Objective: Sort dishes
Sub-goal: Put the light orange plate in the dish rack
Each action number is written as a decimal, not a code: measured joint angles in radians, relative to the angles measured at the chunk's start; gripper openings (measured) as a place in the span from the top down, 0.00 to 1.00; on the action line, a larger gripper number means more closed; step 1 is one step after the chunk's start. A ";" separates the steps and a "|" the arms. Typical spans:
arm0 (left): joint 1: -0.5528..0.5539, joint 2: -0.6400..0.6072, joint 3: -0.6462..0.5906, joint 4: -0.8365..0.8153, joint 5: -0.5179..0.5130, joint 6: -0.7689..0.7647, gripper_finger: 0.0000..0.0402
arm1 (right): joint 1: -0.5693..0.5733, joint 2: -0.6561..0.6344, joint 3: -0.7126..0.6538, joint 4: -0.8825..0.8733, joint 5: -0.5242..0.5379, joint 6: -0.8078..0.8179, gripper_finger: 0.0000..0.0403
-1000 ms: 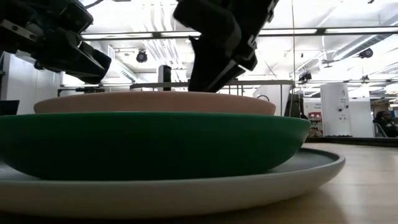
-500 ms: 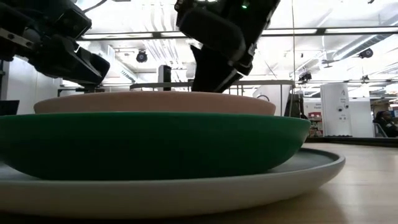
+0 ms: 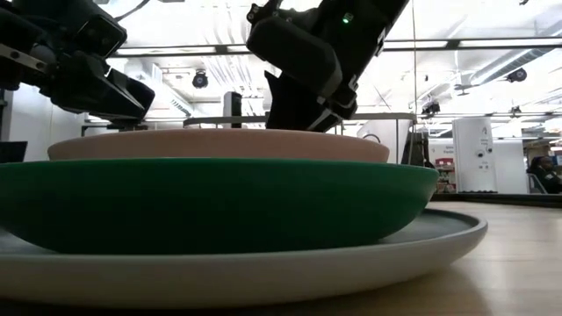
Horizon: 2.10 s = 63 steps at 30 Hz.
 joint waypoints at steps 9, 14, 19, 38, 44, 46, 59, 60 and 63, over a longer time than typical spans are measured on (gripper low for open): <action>0.000 0.000 0.000 0.002 0.000 0.000 1.00 | 0.000 0.070 0.008 0.045 -0.009 -0.009 0.59; 0.000 0.000 -0.001 0.005 0.000 0.000 1.00 | 0.000 0.077 0.013 0.051 -0.008 -0.013 0.60; 0.000 0.000 -0.001 0.007 0.000 0.000 1.00 | -0.001 0.074 0.013 0.047 -0.009 -0.026 0.65; 0.000 0.000 -0.001 0.007 0.000 0.000 1.00 | 0.000 0.046 0.012 0.035 0.006 -0.046 0.91; 0.000 0.000 -0.001 0.007 0.000 0.000 1.00 | -0.001 0.036 0.012 0.006 0.034 -0.046 0.91; 0.000 0.000 -0.001 0.007 0.000 0.000 1.00 | -0.002 0.027 0.012 -0.010 0.038 -0.046 0.91; 0.000 0.000 -0.001 0.005 0.000 0.000 1.00 | -0.002 0.008 0.011 -0.003 0.065 -0.041 0.85; 0.000 0.000 -0.001 0.005 0.000 0.000 1.00 | -0.002 0.012 0.011 -0.005 0.064 -0.042 0.83; 0.000 0.000 -0.001 0.005 0.000 0.000 1.00 | -0.002 0.027 0.011 0.014 0.065 -0.038 0.80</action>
